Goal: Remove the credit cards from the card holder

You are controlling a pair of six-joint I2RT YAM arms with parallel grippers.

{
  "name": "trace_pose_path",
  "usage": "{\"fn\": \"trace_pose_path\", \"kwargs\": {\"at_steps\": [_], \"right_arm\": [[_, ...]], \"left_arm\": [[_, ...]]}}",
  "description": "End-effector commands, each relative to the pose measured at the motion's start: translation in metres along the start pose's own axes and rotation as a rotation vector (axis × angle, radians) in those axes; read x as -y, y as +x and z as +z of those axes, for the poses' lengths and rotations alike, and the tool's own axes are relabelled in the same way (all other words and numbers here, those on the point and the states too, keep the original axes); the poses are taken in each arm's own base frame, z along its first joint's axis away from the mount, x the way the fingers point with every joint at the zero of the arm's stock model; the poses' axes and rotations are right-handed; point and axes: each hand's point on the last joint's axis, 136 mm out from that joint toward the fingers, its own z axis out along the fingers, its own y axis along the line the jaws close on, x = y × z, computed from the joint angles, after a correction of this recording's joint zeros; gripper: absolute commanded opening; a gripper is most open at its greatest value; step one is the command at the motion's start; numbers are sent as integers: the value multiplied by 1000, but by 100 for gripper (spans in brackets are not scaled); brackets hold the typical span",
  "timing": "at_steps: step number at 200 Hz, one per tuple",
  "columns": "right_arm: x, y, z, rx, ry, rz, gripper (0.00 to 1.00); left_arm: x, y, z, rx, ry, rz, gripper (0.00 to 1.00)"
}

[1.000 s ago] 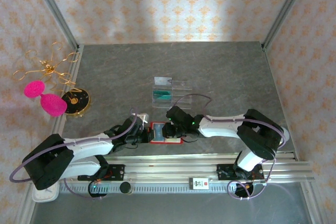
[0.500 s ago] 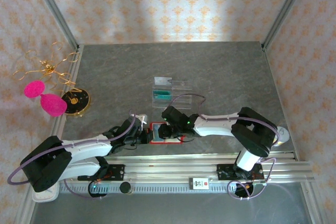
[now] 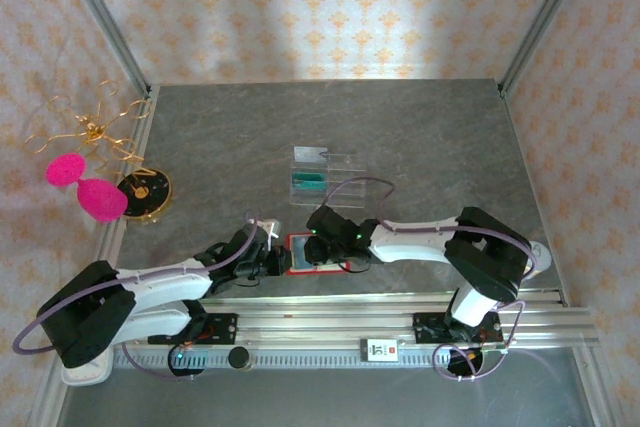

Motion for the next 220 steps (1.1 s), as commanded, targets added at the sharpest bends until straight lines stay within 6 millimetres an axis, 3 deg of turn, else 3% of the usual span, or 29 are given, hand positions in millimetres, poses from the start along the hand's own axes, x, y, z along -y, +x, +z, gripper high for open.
{"fn": "trace_pose_path", "kwargs": {"at_steps": [1,22,64,93,149,191,220], "right_arm": [[34,0,-7,32,170,5,27],[19,-5,-13,53,123,-19,28],[0,-19,-29,91,64,-47,28],[-3,-19,-25,61,-1,-20,27],[0,-18,-15,29,-52,5,27],[10,-3,-6,-15,-51,17,27],[28,9,2,-50,1,32,27]], "left_arm": [[-10,6,-3,-10,-29,-5,12],[-2,0,-8,3,-10,0,12],[38,-27,-22,78,105,11,14],[48,-31,-12,65,119,37,13],[32,-22,12,16,58,53,12],[12,-9,13,-19,-1,42,10],[-2,7,15,-62,-23,25,7]]}}
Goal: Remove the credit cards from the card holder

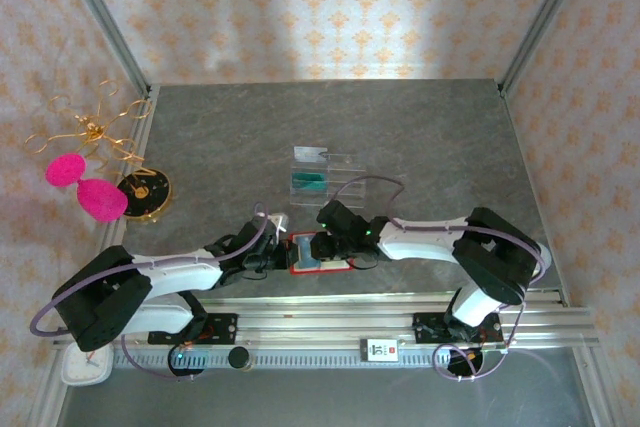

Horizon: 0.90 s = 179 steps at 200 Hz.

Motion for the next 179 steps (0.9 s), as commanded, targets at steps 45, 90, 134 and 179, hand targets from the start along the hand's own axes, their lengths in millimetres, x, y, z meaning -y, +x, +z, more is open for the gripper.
{"fn": "trace_pose_path", "kwargs": {"at_steps": [45,90,134,179], "right_arm": [[27,14,9,-38,83,-4,25],[49,3,-1,16,235,-53,29],[-12,-15,-21,75,23,-105,32],[-26,-2,-6,13,-83,-76,30]], "left_arm": [[-21,26,4,-76,-38,1,7],[-26,29,0,-76,-43,-9,7],[-24,27,-2,-69,-35,-10,7],[-24,26,-2,-67,-36,-12,7]]}}
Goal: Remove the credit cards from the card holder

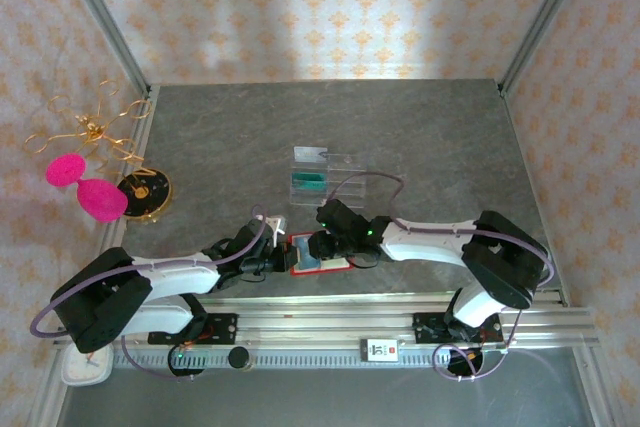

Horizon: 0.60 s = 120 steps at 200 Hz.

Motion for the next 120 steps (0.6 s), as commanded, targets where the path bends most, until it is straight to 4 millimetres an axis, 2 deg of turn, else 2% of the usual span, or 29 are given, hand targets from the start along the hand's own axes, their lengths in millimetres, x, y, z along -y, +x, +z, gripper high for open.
{"fn": "trace_pose_path", "kwargs": {"at_steps": [1,23,48,74,120], "right_arm": [[-14,4,6,-22,-69,3,30],[-8,11,9,-41,-59,12,30],[19,20,16,-63,40,40,29],[33,22,16,-60,94,43,29],[24,31,26,-118,37,16,21]], "left_arm": [[-24,21,-2,-70,-73,-16,7],[-24,21,-2,-70,-75,-15,7],[-26,21,-2,-71,-79,-18,7],[-29,22,-1,-75,-85,-20,7],[-32,27,2,-98,-91,-19,5]]}}
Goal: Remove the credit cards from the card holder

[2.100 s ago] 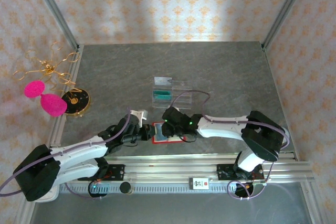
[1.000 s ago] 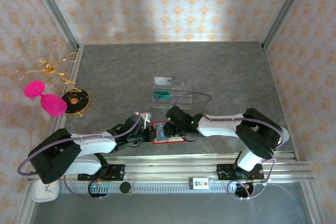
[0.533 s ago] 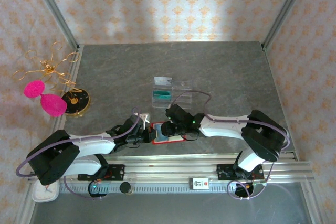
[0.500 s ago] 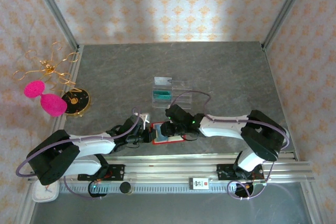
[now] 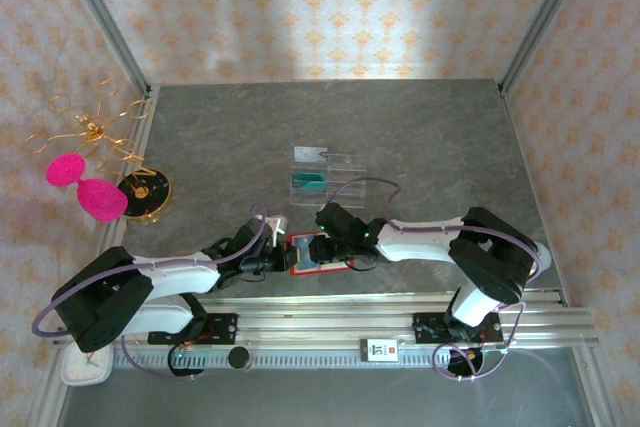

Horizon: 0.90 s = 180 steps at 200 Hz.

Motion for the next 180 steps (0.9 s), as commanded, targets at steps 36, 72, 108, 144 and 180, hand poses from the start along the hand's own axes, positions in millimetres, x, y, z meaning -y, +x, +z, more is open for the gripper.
{"fn": "trace_pose_path", "kwargs": {"at_steps": [36,72,108,144,180], "right_arm": [[15,15,10,-59,20,12,16],[11,18,10,-73,-26,58,21],[48,11,4,-27,191,34,28],[59,10,1,-23,253,23,28],[29,18,8,-63,67,8,20]], "left_arm": [[-35,32,3,-112,-107,-11,4],[-35,33,3,-117,-108,-13,3],[-42,35,1,-108,-129,-22,2],[-45,36,-1,-108,-138,-26,2],[-44,38,2,-124,-128,-27,1]]}}
